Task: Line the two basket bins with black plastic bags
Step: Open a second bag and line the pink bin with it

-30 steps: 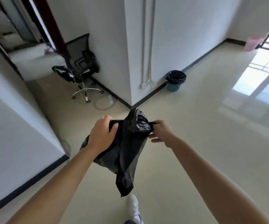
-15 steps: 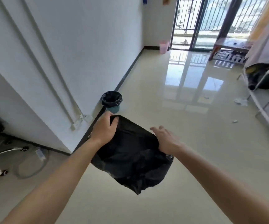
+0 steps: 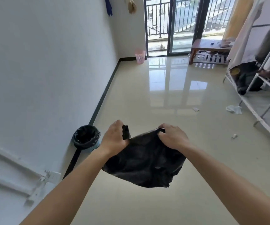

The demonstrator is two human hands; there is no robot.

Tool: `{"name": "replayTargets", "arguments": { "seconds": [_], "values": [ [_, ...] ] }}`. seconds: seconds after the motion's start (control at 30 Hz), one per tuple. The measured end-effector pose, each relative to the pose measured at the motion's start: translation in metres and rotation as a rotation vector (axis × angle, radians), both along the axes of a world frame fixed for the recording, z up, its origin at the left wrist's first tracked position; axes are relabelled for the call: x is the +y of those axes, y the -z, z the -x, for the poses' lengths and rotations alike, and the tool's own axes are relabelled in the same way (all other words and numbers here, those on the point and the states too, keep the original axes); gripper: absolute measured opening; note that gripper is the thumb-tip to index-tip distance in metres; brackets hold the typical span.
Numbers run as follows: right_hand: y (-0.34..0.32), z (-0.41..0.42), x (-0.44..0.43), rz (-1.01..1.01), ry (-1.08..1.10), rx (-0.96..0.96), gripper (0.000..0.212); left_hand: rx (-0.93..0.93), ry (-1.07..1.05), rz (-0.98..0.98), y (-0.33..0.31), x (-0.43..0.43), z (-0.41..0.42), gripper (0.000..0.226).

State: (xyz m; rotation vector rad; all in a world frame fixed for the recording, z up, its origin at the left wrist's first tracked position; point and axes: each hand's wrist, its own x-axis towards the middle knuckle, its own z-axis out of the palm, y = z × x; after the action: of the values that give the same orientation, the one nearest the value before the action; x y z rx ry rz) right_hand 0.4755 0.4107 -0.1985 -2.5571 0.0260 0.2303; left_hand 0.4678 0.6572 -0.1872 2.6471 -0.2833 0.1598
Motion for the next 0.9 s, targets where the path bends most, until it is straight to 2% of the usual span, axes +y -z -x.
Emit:
{"name": "replayTargets", "arguments": {
  "seconds": [0.1, 0.23, 0.3, 0.4, 0.53, 0.63, 0.7, 0.8, 0.9],
  "values": [
    [-0.019, -0.093, 0.012, -0.012, -0.042, -0.006, 0.042, -0.025, 0.003, -0.048, -0.004, 0.007, -0.084, 0.049],
    [-0.017, -0.22, 0.035, 0.156, -0.142, -0.103, 0.07, -0.006, -0.035, -0.082, 0.011, 0.033, -0.201, 0.068],
    [-0.007, -0.29, 0.047, 0.211, -0.191, -0.093, 0.085, 0.034, -0.052, -0.093, 0.024, 0.048, -0.265, 0.076],
    [0.007, -0.398, 0.065, 0.231, -0.237, 0.013, 0.108, 0.089, -0.042, -0.119, 0.037, 0.072, -0.364, 0.083],
    [0.012, -0.522, 0.073, 0.226, -0.251, 0.276, 0.139, 0.12, 0.0, -0.168, 0.027, 0.092, -0.494, 0.093],
    [0.005, -0.606, 0.06, 0.206, -0.255, 0.381, 0.147, 0.089, 0.027, -0.149, 0.009, 0.09, -0.594, 0.088],
    [0.003, -0.662, 0.045, 0.066, -0.21, 0.356, 0.132, 0.035, 0.036, -0.11, 0.001, 0.079, -0.66, 0.08],
    [0.01, -0.754, 0.019, -0.129, -0.033, 0.213, 0.072, -0.039, 0.023, -0.07, 0.005, 0.055, -0.764, 0.069],
    [0.025, -0.854, -0.002, -0.141, -0.001, 0.13, 0.024, -0.063, -0.034, -0.045, 0.017, 0.024, -0.874, 0.059]
  ]
}}
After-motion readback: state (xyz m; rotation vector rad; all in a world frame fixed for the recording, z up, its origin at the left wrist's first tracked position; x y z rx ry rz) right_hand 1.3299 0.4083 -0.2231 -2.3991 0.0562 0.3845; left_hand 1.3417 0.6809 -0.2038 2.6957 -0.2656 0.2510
